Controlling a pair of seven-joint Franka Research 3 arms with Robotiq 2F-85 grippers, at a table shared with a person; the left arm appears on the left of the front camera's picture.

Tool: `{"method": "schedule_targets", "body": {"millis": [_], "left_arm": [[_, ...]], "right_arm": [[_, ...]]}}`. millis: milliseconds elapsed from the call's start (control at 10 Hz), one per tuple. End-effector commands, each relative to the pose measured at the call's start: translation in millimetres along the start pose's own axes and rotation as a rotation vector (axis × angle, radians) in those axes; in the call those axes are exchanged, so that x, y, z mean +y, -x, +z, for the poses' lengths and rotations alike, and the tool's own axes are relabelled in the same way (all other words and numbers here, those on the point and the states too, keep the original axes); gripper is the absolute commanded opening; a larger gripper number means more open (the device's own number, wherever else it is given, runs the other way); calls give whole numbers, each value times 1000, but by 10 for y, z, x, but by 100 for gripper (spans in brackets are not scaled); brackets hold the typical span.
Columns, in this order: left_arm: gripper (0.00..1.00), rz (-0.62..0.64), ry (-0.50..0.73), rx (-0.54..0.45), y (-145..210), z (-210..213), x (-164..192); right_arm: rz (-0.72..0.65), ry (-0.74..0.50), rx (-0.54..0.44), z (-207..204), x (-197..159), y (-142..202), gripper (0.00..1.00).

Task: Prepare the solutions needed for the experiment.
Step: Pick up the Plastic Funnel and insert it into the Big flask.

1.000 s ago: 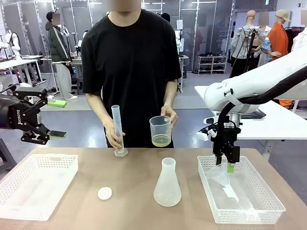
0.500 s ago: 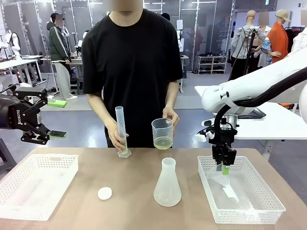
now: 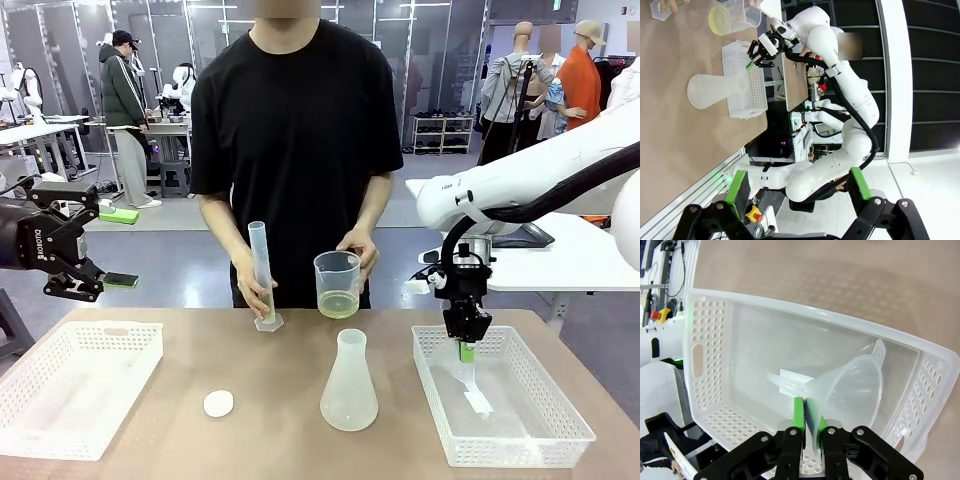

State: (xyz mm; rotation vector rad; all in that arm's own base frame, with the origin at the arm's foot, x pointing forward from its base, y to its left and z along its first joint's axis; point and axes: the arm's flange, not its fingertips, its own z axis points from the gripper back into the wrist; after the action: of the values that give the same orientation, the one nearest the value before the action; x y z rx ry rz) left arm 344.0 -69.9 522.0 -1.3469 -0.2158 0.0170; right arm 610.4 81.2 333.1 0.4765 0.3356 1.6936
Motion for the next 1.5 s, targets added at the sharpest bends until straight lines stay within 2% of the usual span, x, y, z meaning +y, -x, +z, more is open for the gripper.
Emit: {"method": "schedule_targets", "body": {"millis": [0,300,500,900,1100,1400], "left_arm": [[100,1,25,-4,-1,-19,-36],[100,1,25,-4,-1,-19,-36],[100,1,25,-4,-1,-19,-36],[100,1,25,-4,-1,-19,-36],[100,1,25,-4,-1,-19,-36],[100,1,25,-4,-1,-19,-36]], "right_arm": [[-5,-14,14,14,-83,4,0],[-65,-10,-11,102,167,-61,0],[-141,77,25,301,539,-200,0],[-268,416,92,817,1446,-563,0],[-318,626,141,1041,1886,-735,0],[-367,821,215,1177,2385,-939,0]]}}
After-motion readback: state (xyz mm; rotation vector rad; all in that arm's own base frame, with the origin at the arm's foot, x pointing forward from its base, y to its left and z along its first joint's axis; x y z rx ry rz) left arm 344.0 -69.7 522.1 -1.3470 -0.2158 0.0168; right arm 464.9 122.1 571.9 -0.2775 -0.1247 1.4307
